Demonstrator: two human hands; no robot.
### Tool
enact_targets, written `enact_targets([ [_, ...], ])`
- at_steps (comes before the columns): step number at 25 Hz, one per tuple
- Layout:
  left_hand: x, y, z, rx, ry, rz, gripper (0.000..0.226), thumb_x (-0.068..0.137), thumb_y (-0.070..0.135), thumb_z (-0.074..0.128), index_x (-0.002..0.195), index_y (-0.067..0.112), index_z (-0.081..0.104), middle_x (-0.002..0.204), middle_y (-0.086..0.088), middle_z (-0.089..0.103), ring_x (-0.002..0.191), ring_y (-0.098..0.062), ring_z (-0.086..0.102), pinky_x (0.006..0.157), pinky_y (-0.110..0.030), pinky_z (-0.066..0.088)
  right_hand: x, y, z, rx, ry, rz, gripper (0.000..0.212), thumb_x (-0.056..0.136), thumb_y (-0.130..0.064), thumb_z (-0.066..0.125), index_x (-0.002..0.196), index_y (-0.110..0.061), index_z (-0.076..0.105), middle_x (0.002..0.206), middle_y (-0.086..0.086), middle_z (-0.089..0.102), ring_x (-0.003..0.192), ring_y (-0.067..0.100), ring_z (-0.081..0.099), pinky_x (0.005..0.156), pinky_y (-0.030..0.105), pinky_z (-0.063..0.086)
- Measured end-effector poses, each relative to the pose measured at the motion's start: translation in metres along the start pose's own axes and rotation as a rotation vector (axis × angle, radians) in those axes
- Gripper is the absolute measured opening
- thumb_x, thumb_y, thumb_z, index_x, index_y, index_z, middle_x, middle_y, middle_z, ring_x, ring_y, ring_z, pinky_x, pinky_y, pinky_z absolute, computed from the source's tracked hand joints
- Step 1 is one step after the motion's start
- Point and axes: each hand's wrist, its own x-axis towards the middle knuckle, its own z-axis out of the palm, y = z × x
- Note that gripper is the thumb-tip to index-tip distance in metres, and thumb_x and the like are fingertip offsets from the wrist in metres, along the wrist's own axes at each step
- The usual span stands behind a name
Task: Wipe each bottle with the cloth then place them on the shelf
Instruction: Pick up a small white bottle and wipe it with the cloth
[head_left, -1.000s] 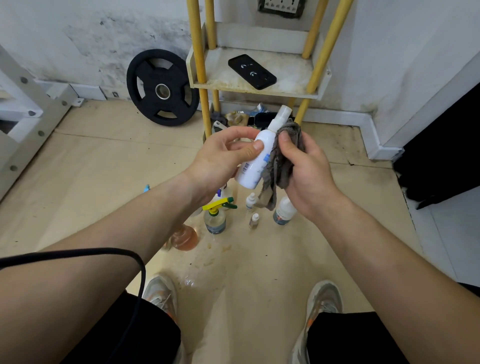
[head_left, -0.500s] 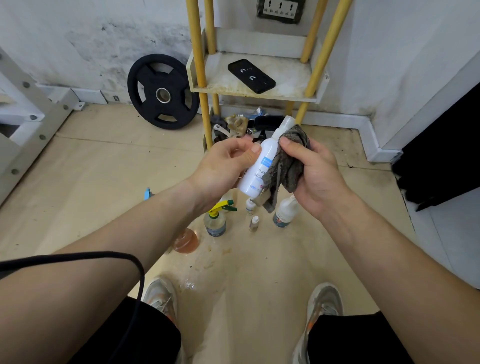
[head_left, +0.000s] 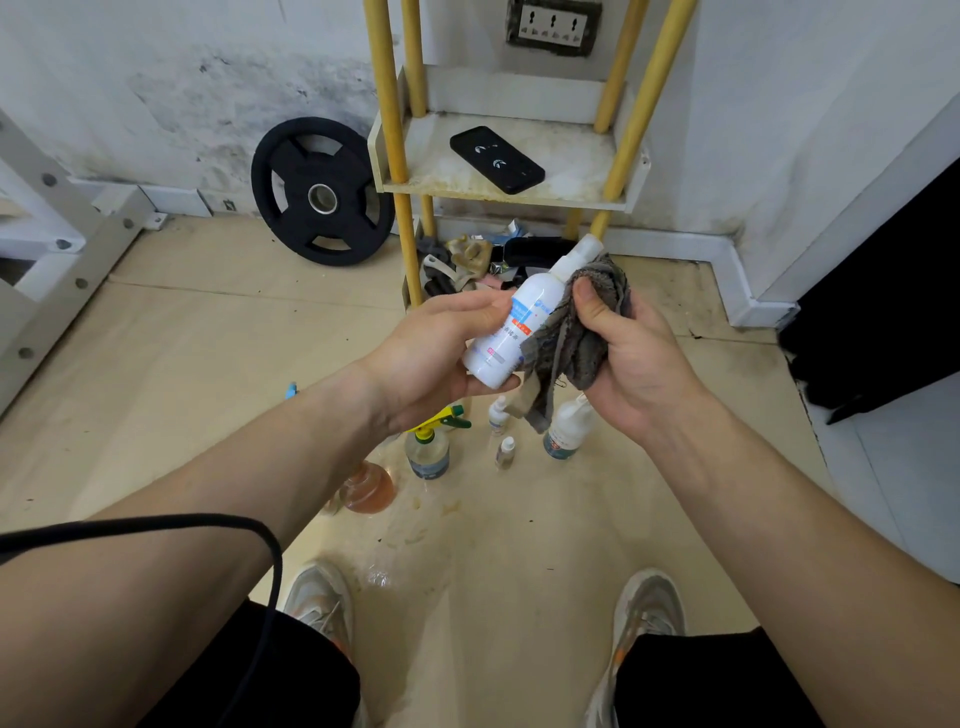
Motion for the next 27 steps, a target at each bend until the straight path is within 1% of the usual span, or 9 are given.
enact_targets([
  [3, 0.0, -0.002, 0.004, 0.112, 0.01, 0.073, 0.029, 0.101, 0.023, 0.056, 0.125, 0.01, 0.067, 0.109, -0.011, 0.066, 0.09, -0.021, 0.061, 0.069, -0.03, 0.054, -0.001, 0.001, 0.002, -0.001, -0.005, -0.01, 0.065, 0.082, -0.022, 0.078, 0.134, 0.005, 0.049, 0.137, 0.035, 0.053, 0.128, 0.048, 0.054, 0.109, 0.065, 0.039],
  [8, 0.001, -0.003, 0.003, 0.197, 0.049, 0.146, 0.03, 0.096, 0.018, 0.065, 0.126, 0.014, 0.067, 0.106, -0.01, 0.061, 0.084, -0.018, 0.059, 0.065, -0.023, 0.052, -0.003, -0.002, 0.004, -0.057, 0.087, -0.013, 0.029, 0.096, -0.009, 0.062, 0.123, 0.002, 0.06, 0.13, 0.027, 0.063, 0.113, 0.034, 0.067, 0.096, 0.049, 0.056],
  [10, 0.0, -0.003, 0.005, 0.144, 0.12, 0.135, 0.024, 0.096, 0.021, 0.066, 0.119, 0.018, 0.066, 0.104, -0.007, 0.064, 0.084, -0.019, 0.062, 0.065, -0.026, 0.054, -0.003, -0.003, 0.005, -0.072, 0.103, -0.025, 0.026, 0.096, -0.007, 0.062, 0.121, 0.001, 0.06, 0.124, 0.023, 0.067, 0.104, 0.029, 0.07, 0.087, 0.042, 0.059],
  [13, 0.0, -0.006, 0.009, 0.094, 0.182, 0.133, 0.005, 0.099, 0.024, 0.062, 0.102, 0.021, 0.063, 0.1, -0.004, 0.064, 0.073, -0.016, 0.065, 0.062, -0.03, 0.056, -0.002, -0.002, 0.004, -0.06, 0.135, -0.045, 0.035, 0.094, -0.007, 0.065, 0.127, -0.001, 0.055, 0.121, 0.019, 0.067, 0.106, 0.029, 0.069, 0.093, 0.045, 0.057],
  [16, 0.001, -0.01, 0.012, 0.114, 0.194, 0.126, 0.016, 0.103, 0.029, 0.054, 0.108, 0.017, 0.064, 0.104, 0.0, 0.063, 0.065, -0.011, 0.063, 0.055, -0.026, 0.052, -0.001, 0.0, 0.002, -0.047, 0.151, -0.044, 0.026, 0.094, -0.008, 0.065, 0.119, -0.007, 0.057, 0.118, 0.016, 0.068, 0.107, 0.028, 0.068, 0.098, 0.05, 0.054],
  [18, -0.001, -0.011, 0.017, 0.127, 0.202, 0.114, 0.025, 0.103, 0.032, 0.054, 0.115, 0.013, 0.063, 0.089, 0.001, 0.066, 0.063, -0.01, 0.062, 0.053, -0.024, 0.05, -0.001, 0.002, 0.001, -0.043, 0.154, -0.048, 0.023, 0.094, -0.008, 0.065, 0.117, -0.008, 0.058, 0.118, 0.017, 0.069, 0.107, 0.029, 0.069, 0.098, 0.05, 0.055],
  [21, 0.0, -0.013, 0.022, 0.135, 0.191, 0.091, 0.032, 0.094, 0.031, 0.067, 0.12, 0.014, 0.06, 0.086, 0.002, 0.068, 0.069, -0.012, 0.064, 0.056, -0.026, 0.051, -0.002, 0.003, 0.0, -0.049, 0.149, -0.064, 0.028, 0.094, -0.007, 0.066, 0.121, -0.004, 0.058, 0.123, 0.021, 0.067, 0.11, 0.033, 0.069, 0.094, 0.048, 0.057],
  [24, 0.001, -0.009, 0.018, 0.08, 0.106, 0.024, 0.028, 0.097, 0.033, 0.063, 0.117, 0.014, 0.062, 0.094, -0.002, 0.071, 0.081, -0.019, 0.067, 0.067, -0.033, 0.054, -0.003, 0.001, 0.0, -0.054, 0.141, -0.066, 0.026, 0.094, -0.006, 0.066, 0.119, -0.005, 0.058, 0.114, 0.016, 0.069, 0.102, 0.027, 0.071, 0.09, 0.044, 0.058],
  [27, -0.001, -0.006, 0.017, 0.045, 0.023, -0.066, 0.027, 0.1, 0.04, 0.054, 0.111, 0.018, 0.067, 0.083, 0.002, 0.067, 0.068, -0.014, 0.062, 0.061, -0.029, 0.051, -0.004, -0.002, -0.002, -0.058, 0.116, -0.069, 0.021, 0.095, -0.006, 0.064, 0.115, -0.006, 0.059, 0.11, 0.013, 0.069, 0.101, 0.025, 0.069, 0.095, 0.043, 0.057],
])
